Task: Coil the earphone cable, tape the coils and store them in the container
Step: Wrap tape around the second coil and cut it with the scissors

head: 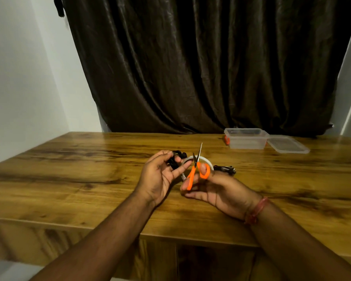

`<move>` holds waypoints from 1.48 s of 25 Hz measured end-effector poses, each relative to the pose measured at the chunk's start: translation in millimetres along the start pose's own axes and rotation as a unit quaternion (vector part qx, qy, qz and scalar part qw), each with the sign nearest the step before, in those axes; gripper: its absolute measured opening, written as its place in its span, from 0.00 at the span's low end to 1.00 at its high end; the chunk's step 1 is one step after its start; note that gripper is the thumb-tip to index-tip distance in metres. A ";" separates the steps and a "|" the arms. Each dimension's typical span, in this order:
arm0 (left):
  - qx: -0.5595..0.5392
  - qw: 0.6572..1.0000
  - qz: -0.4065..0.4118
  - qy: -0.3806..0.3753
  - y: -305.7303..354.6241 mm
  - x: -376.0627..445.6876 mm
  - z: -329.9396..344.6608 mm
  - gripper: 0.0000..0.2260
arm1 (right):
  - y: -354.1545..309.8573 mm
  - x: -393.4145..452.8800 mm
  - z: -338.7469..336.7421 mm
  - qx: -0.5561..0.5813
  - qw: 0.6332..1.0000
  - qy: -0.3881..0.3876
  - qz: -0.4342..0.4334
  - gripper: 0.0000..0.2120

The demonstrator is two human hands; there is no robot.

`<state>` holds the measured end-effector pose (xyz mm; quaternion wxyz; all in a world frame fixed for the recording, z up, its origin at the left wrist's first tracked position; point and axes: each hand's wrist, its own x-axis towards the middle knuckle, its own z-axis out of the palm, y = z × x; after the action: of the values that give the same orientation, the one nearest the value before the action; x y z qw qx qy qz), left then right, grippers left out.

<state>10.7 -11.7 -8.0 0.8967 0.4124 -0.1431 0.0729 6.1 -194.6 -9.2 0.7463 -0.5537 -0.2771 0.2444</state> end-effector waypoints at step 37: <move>0.063 0.998 0.003 0.007 -0.5 -4.5 6.3 0.09 | 1.2 -0.7 3.2 0.040 0.998 -0.009 0.056 0.24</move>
<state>5.4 -16.8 -5.9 0.8699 0.4670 -0.1330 0.0869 3.3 -192.5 -9.7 0.7506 -0.5359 -0.2422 0.3011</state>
